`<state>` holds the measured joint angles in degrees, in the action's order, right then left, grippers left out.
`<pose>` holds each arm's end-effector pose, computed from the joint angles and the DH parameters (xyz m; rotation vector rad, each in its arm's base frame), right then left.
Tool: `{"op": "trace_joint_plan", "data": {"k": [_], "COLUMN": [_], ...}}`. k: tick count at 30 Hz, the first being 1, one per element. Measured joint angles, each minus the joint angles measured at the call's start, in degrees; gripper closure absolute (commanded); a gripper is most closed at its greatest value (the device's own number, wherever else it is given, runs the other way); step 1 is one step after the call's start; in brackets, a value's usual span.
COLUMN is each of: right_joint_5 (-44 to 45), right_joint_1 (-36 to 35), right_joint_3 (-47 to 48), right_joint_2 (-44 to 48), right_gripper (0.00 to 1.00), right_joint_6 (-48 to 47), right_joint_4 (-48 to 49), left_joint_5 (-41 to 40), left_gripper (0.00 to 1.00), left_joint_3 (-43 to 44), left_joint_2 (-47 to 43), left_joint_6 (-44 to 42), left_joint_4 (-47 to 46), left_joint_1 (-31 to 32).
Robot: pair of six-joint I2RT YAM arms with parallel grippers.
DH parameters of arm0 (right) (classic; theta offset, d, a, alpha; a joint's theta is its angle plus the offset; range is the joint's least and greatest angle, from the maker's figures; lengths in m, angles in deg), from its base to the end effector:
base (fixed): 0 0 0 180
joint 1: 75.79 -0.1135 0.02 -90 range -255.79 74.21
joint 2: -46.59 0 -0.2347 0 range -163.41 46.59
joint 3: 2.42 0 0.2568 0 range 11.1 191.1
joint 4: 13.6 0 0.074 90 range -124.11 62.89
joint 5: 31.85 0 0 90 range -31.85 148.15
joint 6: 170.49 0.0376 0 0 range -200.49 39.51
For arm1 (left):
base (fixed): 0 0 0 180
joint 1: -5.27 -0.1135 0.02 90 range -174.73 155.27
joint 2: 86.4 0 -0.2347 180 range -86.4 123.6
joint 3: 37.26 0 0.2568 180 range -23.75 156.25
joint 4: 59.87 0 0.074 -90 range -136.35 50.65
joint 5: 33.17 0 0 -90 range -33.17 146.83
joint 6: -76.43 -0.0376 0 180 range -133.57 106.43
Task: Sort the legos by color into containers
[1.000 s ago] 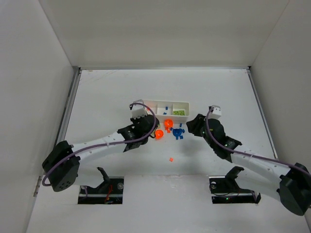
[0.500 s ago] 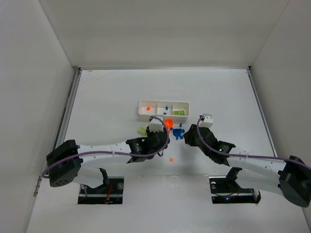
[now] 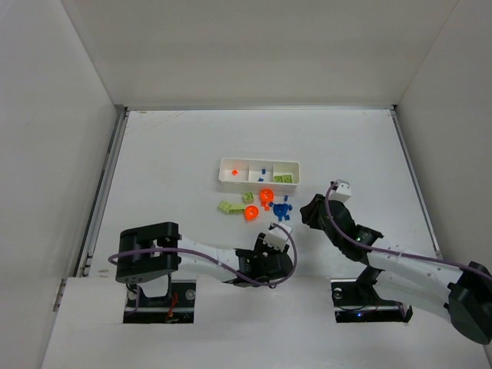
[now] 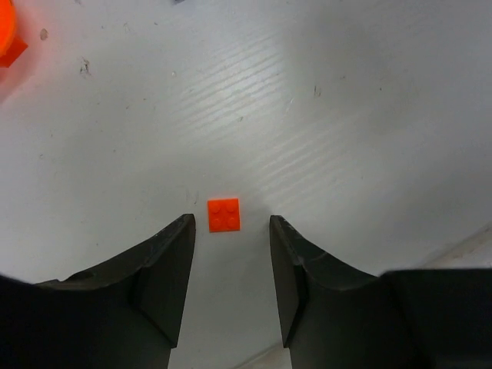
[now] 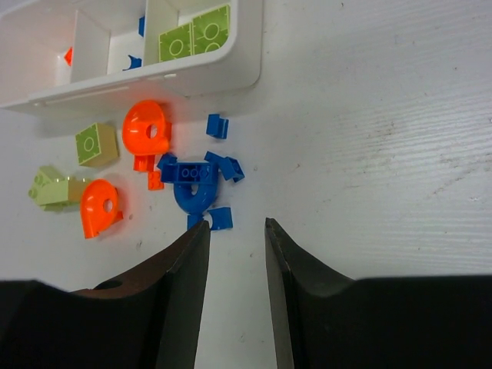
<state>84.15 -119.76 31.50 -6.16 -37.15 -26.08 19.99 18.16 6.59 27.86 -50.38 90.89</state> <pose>0.1648 0.1361 0.1614 0.2575 2.0728 0.4579 0.0459 -0.3041 0.1151 0.5643 2.1615 -0.4510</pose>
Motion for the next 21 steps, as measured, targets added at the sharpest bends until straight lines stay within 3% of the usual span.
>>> {"op": "trace_joint_plan", "data": {"k": [3,14,21], "right_joint_5": [-0.07,-0.11,-0.11], "right_joint_1": [0.00,0.00,0.02], "right_joint_3": [-0.02,-0.28,-0.35], "right_joint_2": [-0.24,0.74,0.79], "right_gripper": [0.59,0.58,0.58], "right_joint_6": [0.00,0.00,0.00], "right_joint_4": [0.00,0.04,0.02], "left_joint_5": [-1.42,-3.30,-3.41], "left_gripper": [0.59,0.75,0.80], "left_joint_3": [0.55,1.25,1.25], "left_joint_2": [0.98,2.84,2.84], "left_joint_6": [-0.24,-0.39,-0.20], "left_joint_4": [-0.37,-1.73,-1.62], "left_joint_1": [0.15,0.17,0.20]}}
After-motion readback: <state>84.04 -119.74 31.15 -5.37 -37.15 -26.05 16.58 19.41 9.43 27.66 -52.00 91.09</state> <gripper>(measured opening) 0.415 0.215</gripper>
